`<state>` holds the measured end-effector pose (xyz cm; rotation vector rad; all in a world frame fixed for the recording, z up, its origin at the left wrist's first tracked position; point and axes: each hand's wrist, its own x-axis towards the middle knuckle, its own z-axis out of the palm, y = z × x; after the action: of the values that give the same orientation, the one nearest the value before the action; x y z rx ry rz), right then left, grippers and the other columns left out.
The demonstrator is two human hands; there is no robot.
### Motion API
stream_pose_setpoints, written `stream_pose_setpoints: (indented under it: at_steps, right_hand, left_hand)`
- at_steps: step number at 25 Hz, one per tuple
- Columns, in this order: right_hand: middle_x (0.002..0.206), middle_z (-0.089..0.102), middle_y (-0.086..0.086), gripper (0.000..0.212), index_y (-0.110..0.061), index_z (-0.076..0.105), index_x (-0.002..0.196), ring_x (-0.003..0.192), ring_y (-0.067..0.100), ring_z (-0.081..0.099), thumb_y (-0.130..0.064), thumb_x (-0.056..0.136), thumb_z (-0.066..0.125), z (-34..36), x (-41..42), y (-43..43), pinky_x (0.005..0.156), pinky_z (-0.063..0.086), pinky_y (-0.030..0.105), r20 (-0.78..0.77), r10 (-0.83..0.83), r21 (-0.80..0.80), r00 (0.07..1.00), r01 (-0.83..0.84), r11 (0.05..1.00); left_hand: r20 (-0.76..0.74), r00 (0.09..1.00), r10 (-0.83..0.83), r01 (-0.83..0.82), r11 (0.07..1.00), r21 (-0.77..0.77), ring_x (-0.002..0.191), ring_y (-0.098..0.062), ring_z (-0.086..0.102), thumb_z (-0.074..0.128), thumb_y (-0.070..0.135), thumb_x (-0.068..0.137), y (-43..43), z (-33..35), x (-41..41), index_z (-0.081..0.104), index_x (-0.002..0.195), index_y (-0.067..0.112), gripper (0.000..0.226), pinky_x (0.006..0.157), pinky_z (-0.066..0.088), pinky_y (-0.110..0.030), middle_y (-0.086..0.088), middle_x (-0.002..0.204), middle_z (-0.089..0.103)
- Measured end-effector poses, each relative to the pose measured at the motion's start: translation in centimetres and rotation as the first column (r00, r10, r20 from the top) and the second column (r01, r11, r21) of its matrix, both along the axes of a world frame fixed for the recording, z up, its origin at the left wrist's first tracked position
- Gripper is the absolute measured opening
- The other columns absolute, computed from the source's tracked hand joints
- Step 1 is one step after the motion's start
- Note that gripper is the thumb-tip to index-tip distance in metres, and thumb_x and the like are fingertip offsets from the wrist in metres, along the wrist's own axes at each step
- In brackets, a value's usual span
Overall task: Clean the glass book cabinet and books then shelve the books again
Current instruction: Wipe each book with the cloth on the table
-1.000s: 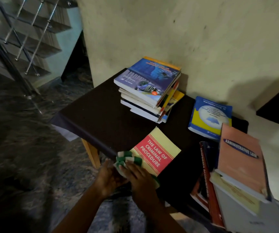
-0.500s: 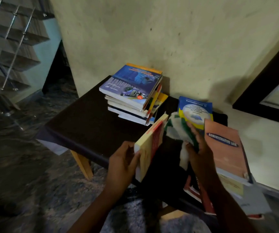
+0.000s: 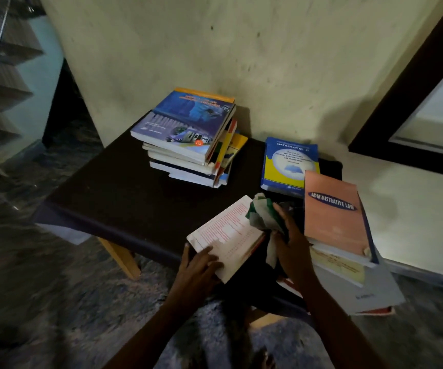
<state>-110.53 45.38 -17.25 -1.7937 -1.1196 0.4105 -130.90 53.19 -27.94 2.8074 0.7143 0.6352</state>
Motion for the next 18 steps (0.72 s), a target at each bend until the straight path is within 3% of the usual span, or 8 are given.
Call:
stream_pose_setpoints:
  at_steps: [2,3,5,6,7,8,13,18]
  right_hand:
    - [0.138,0.033,-0.01,0.059,-0.021,0.036,0.138,0.129,0.005,0.03,0.011,0.089,0.044,-0.2,0.5,1.9,0.101,0.017,0.003,0.064,0.024,-0.012,0.998,-0.023,1.0]
    - [0.138,0.036,-0.006,0.059,-0.016,0.036,0.14,0.129,0.006,0.031,0.012,0.088,0.043,-0.5,1.0,3.2,0.1,0.015,0.001,0.095,0.024,-0.029,0.995,-0.021,0.999]
    - [0.145,0.038,0.004,0.062,-0.013,0.034,0.142,0.133,0.014,0.032,0.012,0.086,0.043,-1.4,2.2,5.8,0.104,0.015,0.006,0.145,0.019,-0.11,0.989,-0.003,0.994]
    - [0.148,0.034,0.006,0.065,-0.015,0.03,0.144,0.136,0.019,0.031,0.009,0.086,0.044,-2.2,2.7,7.0,0.108,0.016,0.014,0.181,0.024,-0.191,0.983,0.011,0.981]
    - [0.151,0.03,0.007,0.068,-0.018,0.025,0.146,0.138,0.022,0.029,0.005,0.085,0.045,-3.2,3.1,7.8,0.113,0.018,0.024,0.255,0.056,-0.307,0.965,0.026,0.951]
    - [0.153,0.026,0.007,0.071,-0.019,0.019,0.148,0.139,0.024,0.025,0.0,0.086,0.046,-4.2,3.3,8.4,0.115,0.018,0.032,0.346,0.112,-0.428,0.932,0.05,0.902]
    - [0.153,0.026,0.006,0.066,-0.021,0.013,0.149,0.139,0.026,0.025,-0.011,0.091,0.041,-6.2,2.6,9.4,0.113,0.023,0.04,0.518,0.222,-0.57,0.826,0.14,0.81]
    - [0.156,0.017,0.005,0.063,-0.019,0.009,0.149,0.142,0.021,0.019,-0.01,0.094,0.039,-6.2,0.3,7.8,0.113,0.018,0.032,0.558,0.294,-0.523,0.776,0.053,0.851]
  left_hand:
    - [0.074,0.963,0.26,-0.23,0.932,-0.28,0.125,-0.017,0.036,0.057,0.05,0.071,-0.4,0.1,-0.2,0.055,0.118,0.025,0.053,0.108,0.028,-0.05,-0.001,0.129,0.046]
    - [0.124,0.894,0.43,-0.311,0.796,-0.518,0.123,-0.014,0.035,0.058,0.051,0.071,-1.1,0.8,-0.3,0.053,0.121,0.023,0.058,0.105,0.031,-0.04,-0.004,0.131,0.044]
    - [0.053,0.708,0.704,-0.178,0.25,-0.952,0.113,-0.018,0.048,0.062,0.041,0.08,-2.5,3.1,0.1,0.047,0.119,0.026,0.045,0.091,0.043,-0.035,-0.008,0.124,0.049]
    - [-0.05,0.663,0.747,0.005,-0.071,-0.997,0.102,-0.022,0.057,0.06,0.033,0.087,-3.0,3.8,0.6,0.045,0.116,0.026,0.034,0.079,0.048,-0.036,-0.011,0.118,0.054]
    - [-0.136,0.658,0.74,0.116,-0.278,-0.953,0.091,-0.024,0.062,0.057,0.027,0.091,-3.1,4.1,0.9,0.043,0.114,0.023,0.027,0.067,0.05,-0.035,-0.014,0.113,0.059]
    - [-0.177,0.656,0.734,0.166,-0.368,-0.915,0.082,-0.025,0.065,0.056,0.023,0.093,-3.0,4.0,1.2,0.044,0.112,0.02,0.023,0.059,0.051,-0.034,-0.015,0.107,0.063]
    - [-0.235,0.587,0.775,0.281,-0.468,-0.838,0.051,-0.016,0.067,0.053,0.002,0.091,-2.7,4.0,2.2,0.059,0.085,0.002,0.009,0.048,0.056,-0.027,-0.007,0.062,0.07]
    - [-0.218,0.559,0.8,0.242,-0.409,-0.88,0.058,-0.017,0.066,0.053,-0.006,0.089,-2.6,3.6,2.4,0.057,0.091,-0.005,0.004,0.051,0.055,-0.022,-0.016,0.083,0.064]
